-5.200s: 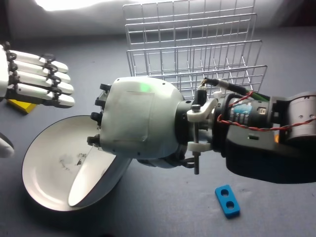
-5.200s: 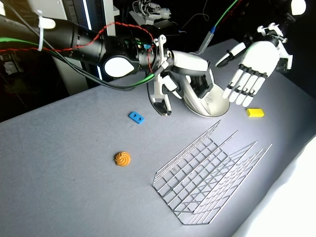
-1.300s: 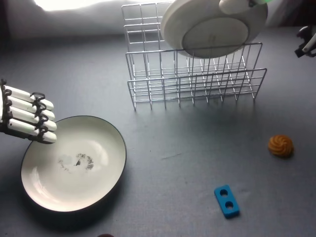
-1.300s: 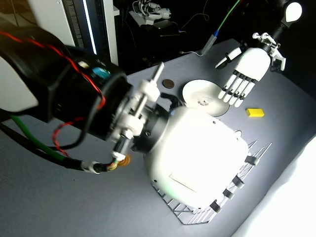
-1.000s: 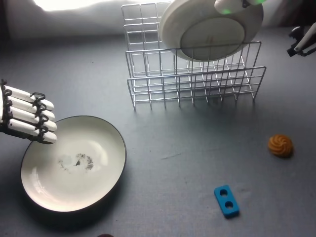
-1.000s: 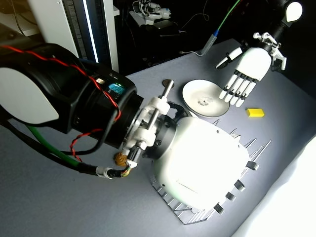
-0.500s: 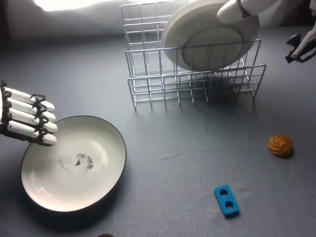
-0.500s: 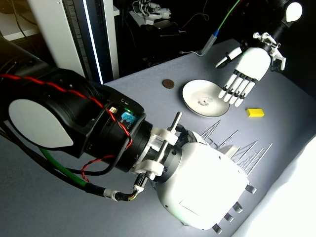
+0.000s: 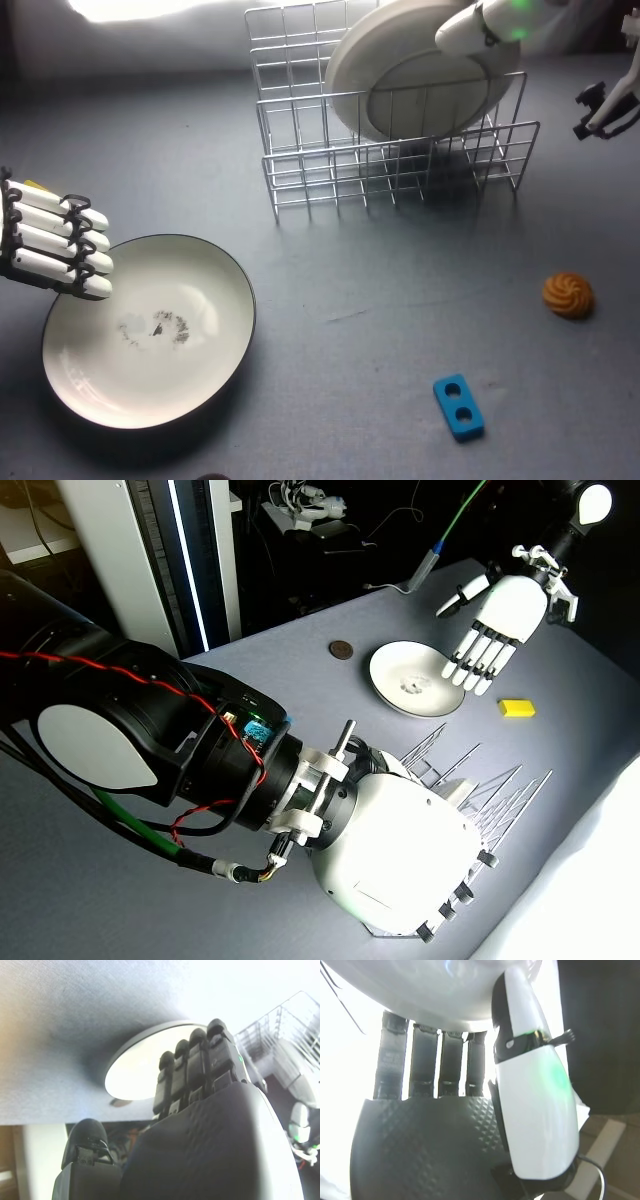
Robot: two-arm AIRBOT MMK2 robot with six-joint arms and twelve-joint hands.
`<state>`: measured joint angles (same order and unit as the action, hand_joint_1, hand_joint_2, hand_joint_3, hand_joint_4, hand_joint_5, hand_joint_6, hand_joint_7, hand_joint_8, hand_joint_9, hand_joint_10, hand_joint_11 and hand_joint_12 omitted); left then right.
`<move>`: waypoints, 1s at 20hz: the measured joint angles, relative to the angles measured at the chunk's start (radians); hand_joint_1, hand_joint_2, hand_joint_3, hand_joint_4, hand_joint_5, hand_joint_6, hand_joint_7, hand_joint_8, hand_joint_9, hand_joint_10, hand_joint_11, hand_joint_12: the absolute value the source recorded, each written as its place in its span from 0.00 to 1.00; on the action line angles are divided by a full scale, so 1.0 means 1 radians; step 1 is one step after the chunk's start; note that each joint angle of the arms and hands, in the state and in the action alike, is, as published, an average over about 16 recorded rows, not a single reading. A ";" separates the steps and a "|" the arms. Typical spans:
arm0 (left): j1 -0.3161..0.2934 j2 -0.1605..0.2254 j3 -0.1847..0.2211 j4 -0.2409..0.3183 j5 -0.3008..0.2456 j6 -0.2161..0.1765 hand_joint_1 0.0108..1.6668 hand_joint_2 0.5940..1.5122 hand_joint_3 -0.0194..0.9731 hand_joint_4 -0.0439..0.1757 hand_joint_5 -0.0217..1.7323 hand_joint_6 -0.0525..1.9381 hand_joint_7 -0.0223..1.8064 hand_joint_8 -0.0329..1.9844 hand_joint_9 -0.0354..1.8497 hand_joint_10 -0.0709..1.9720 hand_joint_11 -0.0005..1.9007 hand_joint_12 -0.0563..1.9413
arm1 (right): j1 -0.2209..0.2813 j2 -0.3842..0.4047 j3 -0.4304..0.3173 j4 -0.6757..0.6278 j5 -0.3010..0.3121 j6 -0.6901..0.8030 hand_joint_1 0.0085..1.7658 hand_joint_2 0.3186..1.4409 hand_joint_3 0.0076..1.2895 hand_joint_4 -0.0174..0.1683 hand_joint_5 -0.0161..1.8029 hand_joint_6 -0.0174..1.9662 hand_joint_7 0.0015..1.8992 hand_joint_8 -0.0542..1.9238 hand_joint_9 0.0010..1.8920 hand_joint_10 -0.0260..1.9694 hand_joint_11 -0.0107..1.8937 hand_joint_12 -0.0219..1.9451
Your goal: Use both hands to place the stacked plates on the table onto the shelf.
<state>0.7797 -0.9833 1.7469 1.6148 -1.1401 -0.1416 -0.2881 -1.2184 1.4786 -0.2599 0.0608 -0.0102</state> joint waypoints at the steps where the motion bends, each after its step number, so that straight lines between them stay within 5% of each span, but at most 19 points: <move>1: 0.001 0.000 0.000 0.000 0.000 0.000 0.00 0.61 0.04 0.20 0.08 0.03 0.07 0.02 0.06 0.04 0.01 0.04 | 0.004 0.002 -0.002 0.001 0.001 -0.005 0.68 0.68 0.00 0.07 0.46 0.25 0.49 0.18 0.49 0.12 0.31 0.62; 6: 0.009 0.000 0.000 -0.001 0.003 0.003 0.00 0.61 0.04 0.20 0.08 0.03 0.06 0.02 0.05 0.04 0.01 0.04 | 0.046 0.025 -0.042 0.001 0.015 -0.118 0.66 0.68 0.00 0.08 0.45 0.10 0.46 0.04 0.47 0.05 0.26 0.59; 11: 0.024 0.000 0.000 -0.005 0.008 0.006 0.00 0.61 0.04 0.20 0.08 0.03 0.06 0.02 0.05 0.03 0.01 0.05 | 0.096 0.048 -0.125 0.003 0.037 -0.345 0.64 0.67 0.00 0.08 0.38 0.02 0.38 0.04 0.39 0.02 0.18 0.55; 20: 0.073 -0.006 -0.005 -0.029 0.038 0.008 0.00 0.60 0.04 0.20 0.08 0.03 0.06 0.02 0.04 0.03 0.01 0.05 | 0.106 0.062 -0.367 0.008 0.117 -0.995 0.59 0.55 0.00 0.11 0.14 0.02 0.13 0.04 0.14 0.02 0.05 0.25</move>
<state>0.8528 -0.9889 1.7417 1.5862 -1.1018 -0.1333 -0.1824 -1.1563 1.1119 -0.2521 0.1774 -1.0047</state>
